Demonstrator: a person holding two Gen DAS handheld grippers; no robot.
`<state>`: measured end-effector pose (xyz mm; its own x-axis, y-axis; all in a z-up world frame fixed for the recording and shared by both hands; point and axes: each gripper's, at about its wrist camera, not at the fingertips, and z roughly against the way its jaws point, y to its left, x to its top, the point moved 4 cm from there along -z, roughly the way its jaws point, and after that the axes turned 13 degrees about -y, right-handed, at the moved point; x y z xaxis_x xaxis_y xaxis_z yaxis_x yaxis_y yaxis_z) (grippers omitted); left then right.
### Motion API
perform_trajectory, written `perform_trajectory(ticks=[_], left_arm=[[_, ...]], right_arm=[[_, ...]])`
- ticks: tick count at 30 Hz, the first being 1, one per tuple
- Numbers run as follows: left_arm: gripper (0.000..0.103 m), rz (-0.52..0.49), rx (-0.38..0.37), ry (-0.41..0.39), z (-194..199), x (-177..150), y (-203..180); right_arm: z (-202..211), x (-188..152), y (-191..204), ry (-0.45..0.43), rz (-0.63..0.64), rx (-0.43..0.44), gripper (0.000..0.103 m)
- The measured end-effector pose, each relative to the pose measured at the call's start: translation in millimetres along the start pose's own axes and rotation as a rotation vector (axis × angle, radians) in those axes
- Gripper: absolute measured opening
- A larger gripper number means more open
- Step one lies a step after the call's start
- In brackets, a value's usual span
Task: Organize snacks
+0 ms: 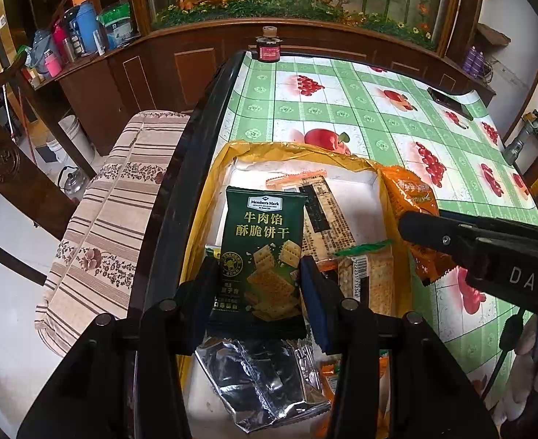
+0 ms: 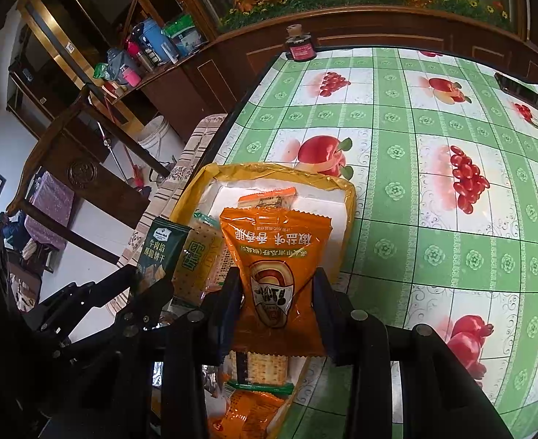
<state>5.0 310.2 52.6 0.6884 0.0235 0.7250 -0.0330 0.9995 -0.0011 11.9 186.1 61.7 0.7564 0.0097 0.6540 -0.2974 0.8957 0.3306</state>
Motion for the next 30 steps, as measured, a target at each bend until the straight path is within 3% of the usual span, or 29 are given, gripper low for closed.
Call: perform_trajectory(ticks=[9,17,23,30], left_arm=[[0.044,0.059,-0.006,-0.048,23.5,2.7,7.4],[0.044,0.100,0.097,-0.072,75.1,-22.2,5.2],[0.044,0.125,0.157,-0.053,106.4,-58.8,-21.8],[0.044,0.102,0.184,-0.102,146.4,-72.9,-68.9]], right_arm=[[16.7,-6.0,3.6,0.000,0.003,0.037,0.039],[34.5,-49.7,12.7,0.069,0.068,0.139,0.039],[65.3,-95.2,11.7,0.132,0.121,0.223,0.039],[120.9,-116.9,0.3,0.103,0.186,0.267,0.039]])
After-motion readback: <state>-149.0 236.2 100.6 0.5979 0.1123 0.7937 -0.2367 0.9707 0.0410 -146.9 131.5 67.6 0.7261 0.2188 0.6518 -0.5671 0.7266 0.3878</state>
